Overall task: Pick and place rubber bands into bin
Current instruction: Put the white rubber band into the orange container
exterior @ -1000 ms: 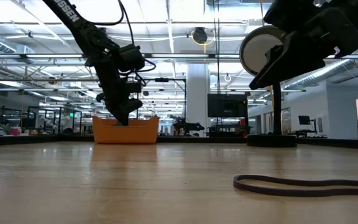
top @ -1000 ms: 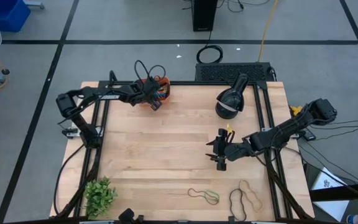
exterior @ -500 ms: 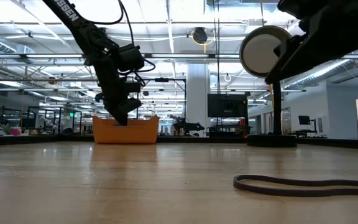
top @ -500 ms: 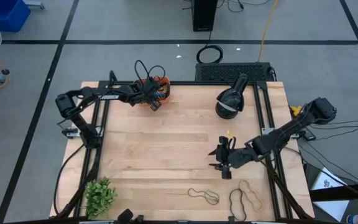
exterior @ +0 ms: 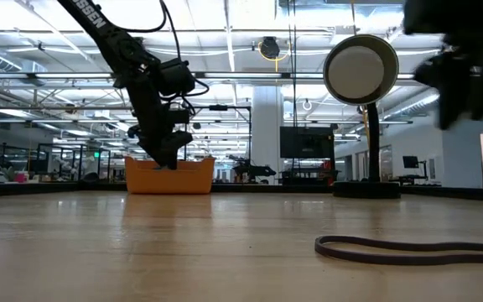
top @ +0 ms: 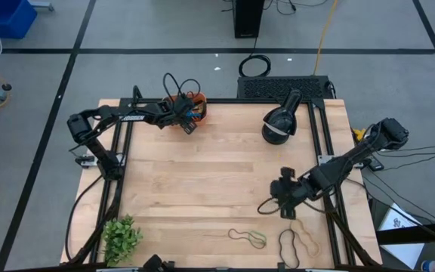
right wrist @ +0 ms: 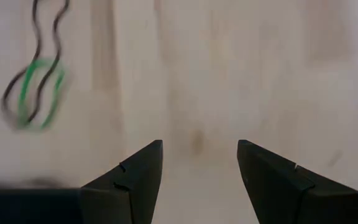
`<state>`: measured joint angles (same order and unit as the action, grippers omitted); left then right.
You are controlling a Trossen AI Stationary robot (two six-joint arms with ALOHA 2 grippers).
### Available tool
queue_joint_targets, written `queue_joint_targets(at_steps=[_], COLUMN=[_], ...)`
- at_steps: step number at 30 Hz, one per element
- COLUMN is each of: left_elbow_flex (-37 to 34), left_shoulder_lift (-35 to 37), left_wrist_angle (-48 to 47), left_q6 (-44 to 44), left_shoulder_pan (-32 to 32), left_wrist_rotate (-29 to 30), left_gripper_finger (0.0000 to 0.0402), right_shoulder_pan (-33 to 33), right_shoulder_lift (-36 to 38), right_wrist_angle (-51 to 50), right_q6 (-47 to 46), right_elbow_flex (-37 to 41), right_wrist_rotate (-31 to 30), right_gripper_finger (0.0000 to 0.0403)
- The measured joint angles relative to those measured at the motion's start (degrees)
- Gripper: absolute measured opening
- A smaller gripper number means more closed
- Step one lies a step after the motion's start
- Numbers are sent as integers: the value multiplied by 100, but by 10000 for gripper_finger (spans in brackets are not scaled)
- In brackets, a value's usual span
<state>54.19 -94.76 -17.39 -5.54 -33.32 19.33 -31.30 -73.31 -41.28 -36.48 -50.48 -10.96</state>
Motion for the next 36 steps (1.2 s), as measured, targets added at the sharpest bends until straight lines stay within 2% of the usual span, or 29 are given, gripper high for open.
queue_joint_targets(at_steps=[6,12,16,23,36], left_elbow_flex=[0,0,0,0,0], left_shoulder_lift=[0,0,0,2,4], left_wrist_angle=[-8,-4,-1,7,7], left_q6=[28,70,66,72,57], left_shoulder_pan=[81,196,237,273,273], left_wrist_rotate=[0,0,0,2,2], left_gripper_finger=[219,219,220,219,219], right_shoulder_pan=[-578,-1119,-1323,-1420,-1431], right_shoulder_lift=[-178,-513,-818,-1294,-1364], right_wrist_angle=[-641,-487,-197,-159,-482], right_q6=[-1549,-2587,-2756,-2514,-2282], right_elbow_flex=[-2,-2,-2,-2,95], right_wrist_rotate=[639,1109,1406,1435,1418], right_gripper_finger=[190,166,156,153,148])
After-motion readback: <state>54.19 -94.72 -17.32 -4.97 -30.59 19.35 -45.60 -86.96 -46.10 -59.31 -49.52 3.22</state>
